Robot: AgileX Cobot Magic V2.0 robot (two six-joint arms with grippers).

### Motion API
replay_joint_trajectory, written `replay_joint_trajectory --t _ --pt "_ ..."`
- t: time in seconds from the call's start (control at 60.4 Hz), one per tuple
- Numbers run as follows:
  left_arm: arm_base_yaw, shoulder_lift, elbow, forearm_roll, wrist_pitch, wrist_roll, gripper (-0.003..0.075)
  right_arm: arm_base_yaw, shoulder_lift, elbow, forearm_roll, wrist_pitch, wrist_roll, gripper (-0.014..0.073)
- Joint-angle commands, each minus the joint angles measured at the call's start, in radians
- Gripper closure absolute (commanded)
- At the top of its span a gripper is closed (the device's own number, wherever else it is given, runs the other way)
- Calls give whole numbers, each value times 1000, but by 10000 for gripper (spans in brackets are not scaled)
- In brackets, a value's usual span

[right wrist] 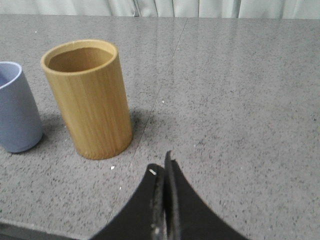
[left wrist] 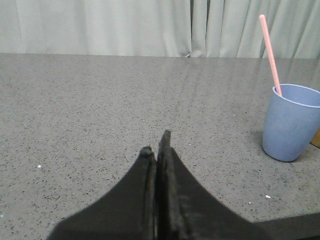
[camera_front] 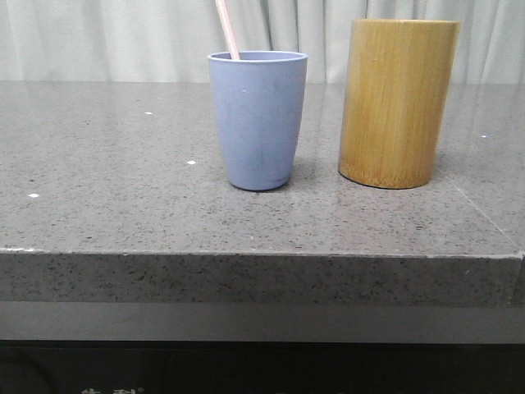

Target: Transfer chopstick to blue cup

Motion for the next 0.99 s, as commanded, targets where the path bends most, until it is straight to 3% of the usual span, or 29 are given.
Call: replay_joint_trajectory --t 0.0,0.977 --pt "1 12 -23 -7 -78 -10 739 -8 -44 2 18 -68 -9 680" --pt "1 12 -21 -5 -86 -10 739 -8 -69 9 18 -70 -9 680"
